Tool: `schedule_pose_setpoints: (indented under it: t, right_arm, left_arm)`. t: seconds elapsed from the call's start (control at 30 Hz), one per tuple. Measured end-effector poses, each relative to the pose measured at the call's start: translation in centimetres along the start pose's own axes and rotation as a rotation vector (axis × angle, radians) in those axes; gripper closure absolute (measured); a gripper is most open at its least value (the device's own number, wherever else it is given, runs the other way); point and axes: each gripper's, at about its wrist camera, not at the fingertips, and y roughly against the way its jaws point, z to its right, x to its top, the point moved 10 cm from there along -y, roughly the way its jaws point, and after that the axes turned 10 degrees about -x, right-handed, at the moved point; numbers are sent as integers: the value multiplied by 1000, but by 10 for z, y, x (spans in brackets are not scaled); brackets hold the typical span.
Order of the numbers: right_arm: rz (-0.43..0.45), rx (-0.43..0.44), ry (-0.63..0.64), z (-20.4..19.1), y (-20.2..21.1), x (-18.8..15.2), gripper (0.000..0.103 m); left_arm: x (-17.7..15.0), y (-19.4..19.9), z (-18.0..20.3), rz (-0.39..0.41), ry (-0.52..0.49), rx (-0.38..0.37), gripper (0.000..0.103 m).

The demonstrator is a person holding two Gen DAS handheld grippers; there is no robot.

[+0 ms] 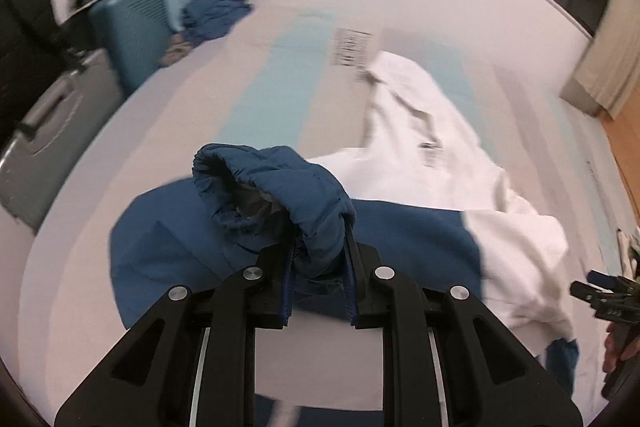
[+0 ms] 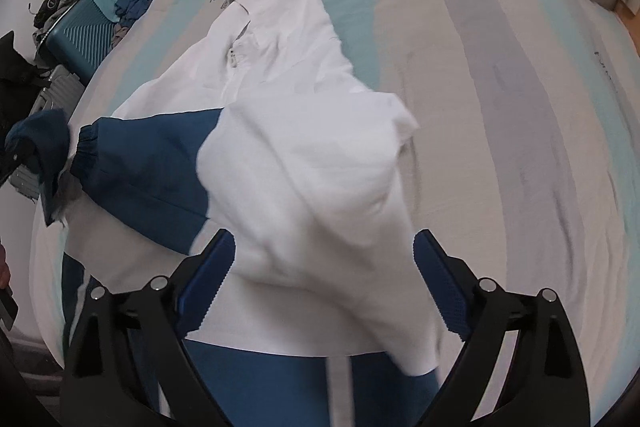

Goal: Fold large clothes
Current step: 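Carry the held cuff across the jacket body toward the folded sleeve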

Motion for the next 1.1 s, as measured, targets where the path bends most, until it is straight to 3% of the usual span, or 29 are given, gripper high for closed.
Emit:
schedule_pose_setpoints:
  t: [0.13,0.33,0.77,1.1]
  right_arm:
    - [29,3,15,20,-3,3,11]
    - [84,13,15,47,-4,9,8]
    - [112,16,-118,101,-4,2,8]
    - [100,-20,-130,141,-15,-14,8]
  left_arm:
    - [-3,-19,61,-14,-44,-34,86]
    - [-23,-57,123,-88,-78,-64,90]
    - [-37,-99,232,-159,-177,-166,92]
    - [-55,-137,298,-204,-263,-212,92]
